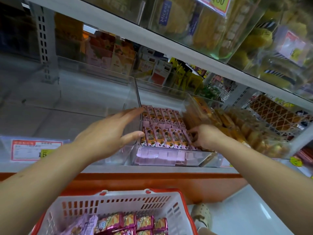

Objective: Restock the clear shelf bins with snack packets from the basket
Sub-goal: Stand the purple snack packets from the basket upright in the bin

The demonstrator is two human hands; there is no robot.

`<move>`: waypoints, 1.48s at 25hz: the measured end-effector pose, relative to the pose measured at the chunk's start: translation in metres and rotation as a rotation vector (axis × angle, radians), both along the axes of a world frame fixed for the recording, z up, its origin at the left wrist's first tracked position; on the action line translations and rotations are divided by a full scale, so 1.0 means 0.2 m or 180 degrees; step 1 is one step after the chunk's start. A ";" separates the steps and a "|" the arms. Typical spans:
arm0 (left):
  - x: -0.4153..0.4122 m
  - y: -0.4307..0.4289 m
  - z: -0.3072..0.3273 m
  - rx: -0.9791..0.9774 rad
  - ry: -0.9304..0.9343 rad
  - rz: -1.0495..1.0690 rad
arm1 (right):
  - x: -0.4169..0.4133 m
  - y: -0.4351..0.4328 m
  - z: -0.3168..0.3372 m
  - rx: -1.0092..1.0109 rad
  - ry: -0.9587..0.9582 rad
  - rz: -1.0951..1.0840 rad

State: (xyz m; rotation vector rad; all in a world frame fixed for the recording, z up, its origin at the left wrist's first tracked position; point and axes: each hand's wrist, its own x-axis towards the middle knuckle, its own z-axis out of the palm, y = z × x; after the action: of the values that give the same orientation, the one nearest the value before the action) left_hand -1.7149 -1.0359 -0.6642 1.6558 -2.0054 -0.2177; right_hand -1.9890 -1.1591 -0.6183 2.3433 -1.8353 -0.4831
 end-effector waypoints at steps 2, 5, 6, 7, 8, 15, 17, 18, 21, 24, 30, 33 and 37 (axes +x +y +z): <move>0.00 0.01 0.01 0.0013 -0.0059 0.0019 | -0.01 -0.01 -0.02 -0.0029 0.0033 0.0022; -0.02 0.02 0.02 -0.0022 -0.0122 0.0126 | -0.01 0.01 -0.03 -0.0105 -0.0085 0.0041; -0.02 0.03 0.01 -0.0130 -0.0165 0.0191 | -0.01 0.03 -0.02 -0.0218 -0.0318 0.0008; -0.03 0.05 0.00 -0.0375 -0.0234 0.0259 | -0.02 0.07 -0.01 -0.0443 -0.0717 -0.0021; -0.04 0.08 -0.01 -0.0710 -0.0330 0.0310 | -0.01 0.15 0.00 -0.0745 -0.1267 -0.0028; -0.21 0.47 -0.39 -0.0970 -0.0704 -0.0315 | 0.06 0.83 -0.54 -0.0385 -0.3668 0.0275; -0.25 0.62 -0.65 -0.0385 -0.0716 -0.0321 | 0.04 0.93 -0.87 0.0604 -0.3030 0.0016; -0.27 0.69 -0.78 -0.0047 -0.0683 -0.0260 | 0.01 0.96 -1.03 0.1127 -0.2698 -0.0137; -0.32 0.88 -1.03 0.1310 -0.0640 -0.0133 | -0.16 0.98 -1.37 0.1899 -0.1641 -0.0320; -0.33 0.97 -1.14 0.2249 -0.1002 -0.0219 | -0.24 1.00 -1.45 0.2321 -0.0817 -0.0318; -0.41 0.97 -1.20 0.2540 -0.1154 -0.0259 | -0.19 1.17 -1.53 0.1968 -0.0405 -0.0365; -0.42 0.95 -1.20 0.2570 -0.1095 -0.0249 | -0.20 1.15 -1.49 0.1929 -0.0557 -0.0513; -0.42 0.94 -1.19 0.2554 -0.0685 -0.0123 | -0.18 1.10 -1.33 0.1814 -0.1350 -0.0592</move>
State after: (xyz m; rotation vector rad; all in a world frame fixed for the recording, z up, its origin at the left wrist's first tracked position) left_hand -1.7990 -0.8481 -0.9018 2.1716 -2.2674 -1.0036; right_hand -2.0258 -0.9386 -0.8849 2.8228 -2.3781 -0.6412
